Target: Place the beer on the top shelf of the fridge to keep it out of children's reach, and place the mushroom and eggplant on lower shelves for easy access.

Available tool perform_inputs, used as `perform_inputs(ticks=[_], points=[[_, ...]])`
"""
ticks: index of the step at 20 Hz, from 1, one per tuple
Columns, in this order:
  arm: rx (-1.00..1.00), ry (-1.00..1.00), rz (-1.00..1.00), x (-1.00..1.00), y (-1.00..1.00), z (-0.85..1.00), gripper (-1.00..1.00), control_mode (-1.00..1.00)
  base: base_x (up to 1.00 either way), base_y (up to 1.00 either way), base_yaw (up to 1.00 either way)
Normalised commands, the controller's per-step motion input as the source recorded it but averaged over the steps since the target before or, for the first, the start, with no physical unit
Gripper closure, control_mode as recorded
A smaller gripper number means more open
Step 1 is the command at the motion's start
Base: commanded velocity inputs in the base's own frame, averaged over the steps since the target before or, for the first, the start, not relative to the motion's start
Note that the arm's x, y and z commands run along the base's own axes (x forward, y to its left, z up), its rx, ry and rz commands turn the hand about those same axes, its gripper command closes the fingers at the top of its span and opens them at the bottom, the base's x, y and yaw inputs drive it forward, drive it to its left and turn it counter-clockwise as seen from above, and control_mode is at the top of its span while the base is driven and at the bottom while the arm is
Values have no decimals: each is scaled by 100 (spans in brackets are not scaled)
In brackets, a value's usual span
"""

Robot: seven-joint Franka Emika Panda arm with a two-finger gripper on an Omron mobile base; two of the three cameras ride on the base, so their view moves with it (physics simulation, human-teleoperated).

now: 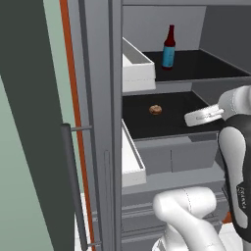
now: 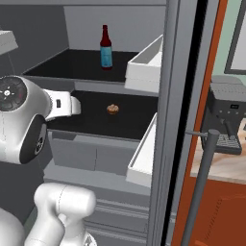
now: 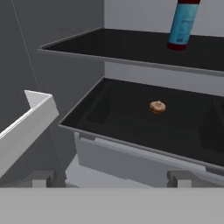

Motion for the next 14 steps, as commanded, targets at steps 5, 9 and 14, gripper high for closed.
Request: perform_inputs(ticks=[5,9,14], points=[[0,0,0,-31,0,0,-100,100,-31,0,0],[0,0,0,0,0,0,-100,100,-96,0,-3],[0,0,0,0,0,0,-100,100,-95,0,-6]])
